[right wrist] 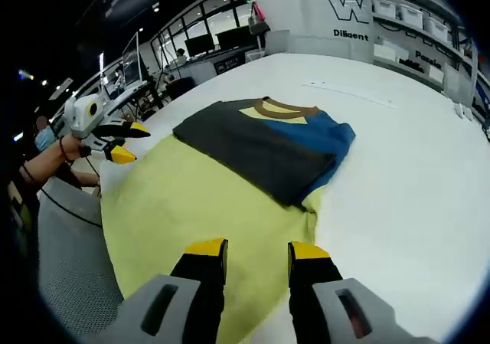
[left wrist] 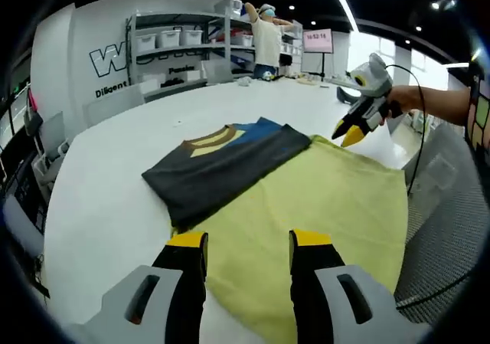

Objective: Fold the garment on the visible template until the final outline fits inside the template.

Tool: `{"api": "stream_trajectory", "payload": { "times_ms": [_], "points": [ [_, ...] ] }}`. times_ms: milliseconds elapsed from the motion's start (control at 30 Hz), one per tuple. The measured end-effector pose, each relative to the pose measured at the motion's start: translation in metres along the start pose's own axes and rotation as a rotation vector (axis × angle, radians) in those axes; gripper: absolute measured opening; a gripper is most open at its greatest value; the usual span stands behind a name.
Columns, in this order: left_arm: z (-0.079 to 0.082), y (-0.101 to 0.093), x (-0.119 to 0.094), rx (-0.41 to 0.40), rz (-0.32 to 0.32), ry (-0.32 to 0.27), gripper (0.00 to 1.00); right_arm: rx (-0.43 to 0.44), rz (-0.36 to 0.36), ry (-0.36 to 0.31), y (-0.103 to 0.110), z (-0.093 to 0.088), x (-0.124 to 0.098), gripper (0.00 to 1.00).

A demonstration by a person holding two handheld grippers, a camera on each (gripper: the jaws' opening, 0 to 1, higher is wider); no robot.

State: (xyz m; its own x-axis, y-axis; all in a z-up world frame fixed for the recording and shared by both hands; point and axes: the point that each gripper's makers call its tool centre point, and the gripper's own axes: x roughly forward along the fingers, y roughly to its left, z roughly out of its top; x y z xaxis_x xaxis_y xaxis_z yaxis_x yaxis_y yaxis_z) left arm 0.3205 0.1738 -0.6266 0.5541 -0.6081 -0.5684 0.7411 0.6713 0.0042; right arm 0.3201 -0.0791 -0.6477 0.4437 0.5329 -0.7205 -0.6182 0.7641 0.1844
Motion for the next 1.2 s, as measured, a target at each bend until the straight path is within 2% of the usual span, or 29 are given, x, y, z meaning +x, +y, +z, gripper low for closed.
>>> {"api": "stream_trajectory", "payload": {
  "times_ms": [133,233,300,400,500,567,667,733,800,933,1000,1067,1200],
  "points": [
    [-0.014,-0.014,-0.006,0.039,-0.034,0.050,0.36,-0.029,0.017,0.042,0.007,-0.015,-0.005,0.26],
    [-0.020,-0.026,-0.009,0.004,-0.081,0.068,0.37,-0.041,0.027,0.063,0.012,-0.023,-0.009,0.26],
    [-0.023,-0.031,-0.011,0.009,-0.096,0.078,0.37,-0.045,0.060,0.078,0.021,-0.029,-0.012,0.25],
    [-0.030,-0.036,-0.014,0.041,-0.123,0.115,0.36,-0.100,0.065,0.130,0.026,-0.041,-0.017,0.25],
    [-0.039,-0.044,-0.020,0.062,-0.159,0.152,0.35,-0.198,0.076,0.186,0.032,-0.054,-0.021,0.25],
    [-0.046,-0.039,-0.021,0.158,-0.132,0.194,0.35,-0.228,0.090,0.199,0.036,-0.058,-0.021,0.25],
    [-0.050,-0.048,-0.022,0.134,-0.173,0.207,0.35,-0.294,0.111,0.202,0.039,-0.062,-0.022,0.22],
    [-0.055,-0.053,-0.025,0.197,-0.189,0.236,0.35,-0.347,0.149,0.260,0.048,-0.072,-0.024,0.23],
    [-0.059,-0.056,-0.027,0.228,-0.208,0.254,0.34,-0.386,0.155,0.269,0.050,-0.073,-0.024,0.22],
    [-0.063,-0.057,-0.031,0.194,-0.216,0.257,0.31,-0.394,0.156,0.260,0.053,-0.073,-0.023,0.21],
    [-0.069,-0.058,-0.034,0.231,-0.232,0.294,0.33,-0.436,0.166,0.286,0.055,-0.076,-0.024,0.21],
    [-0.070,-0.059,-0.034,0.231,-0.238,0.298,0.33,-0.495,0.179,0.339,0.055,-0.085,-0.027,0.22],
    [-0.072,-0.059,-0.035,0.244,-0.245,0.305,0.31,-0.505,0.164,0.328,0.054,-0.085,-0.023,0.24]
  ]
}}
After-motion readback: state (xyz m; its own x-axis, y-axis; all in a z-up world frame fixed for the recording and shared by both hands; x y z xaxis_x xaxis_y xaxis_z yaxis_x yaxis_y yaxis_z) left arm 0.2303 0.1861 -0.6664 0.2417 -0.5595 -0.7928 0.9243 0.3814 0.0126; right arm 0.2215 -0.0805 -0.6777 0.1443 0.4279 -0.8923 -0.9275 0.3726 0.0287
